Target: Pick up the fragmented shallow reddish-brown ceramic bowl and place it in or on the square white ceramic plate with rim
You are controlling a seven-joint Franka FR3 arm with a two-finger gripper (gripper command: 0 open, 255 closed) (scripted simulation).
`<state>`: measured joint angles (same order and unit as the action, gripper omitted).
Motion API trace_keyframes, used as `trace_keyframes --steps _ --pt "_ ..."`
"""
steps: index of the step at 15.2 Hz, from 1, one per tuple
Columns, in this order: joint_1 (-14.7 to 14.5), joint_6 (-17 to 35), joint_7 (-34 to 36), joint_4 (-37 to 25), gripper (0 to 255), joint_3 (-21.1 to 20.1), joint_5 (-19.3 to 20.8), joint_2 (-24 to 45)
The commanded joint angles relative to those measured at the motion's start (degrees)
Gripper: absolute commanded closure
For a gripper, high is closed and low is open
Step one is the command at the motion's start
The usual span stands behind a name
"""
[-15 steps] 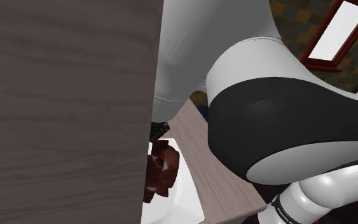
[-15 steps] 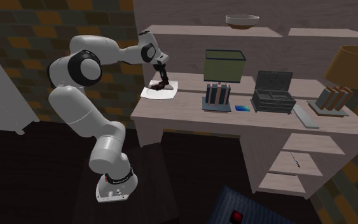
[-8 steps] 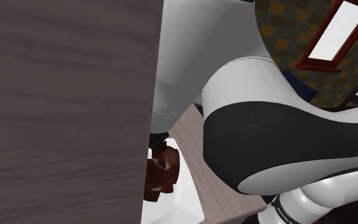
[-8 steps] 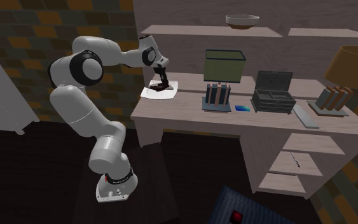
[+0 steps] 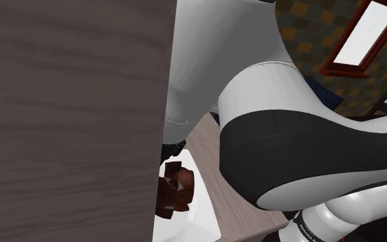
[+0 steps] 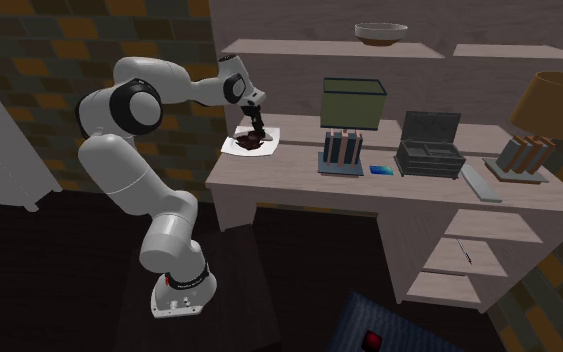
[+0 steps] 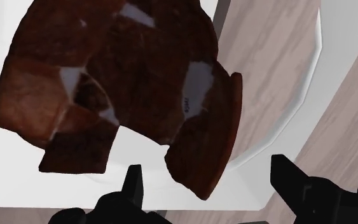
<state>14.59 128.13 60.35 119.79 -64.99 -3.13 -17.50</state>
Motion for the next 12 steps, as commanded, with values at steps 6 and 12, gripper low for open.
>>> trace_keyframes --steps 6,12 --pt "-4.3 -7.1 -2.6 -3.5 0 5.5 -3.7 -4.4" --pt "-4.3 -7.1 -2.6 -3.5 0 5.5 -3.7 -4.4"
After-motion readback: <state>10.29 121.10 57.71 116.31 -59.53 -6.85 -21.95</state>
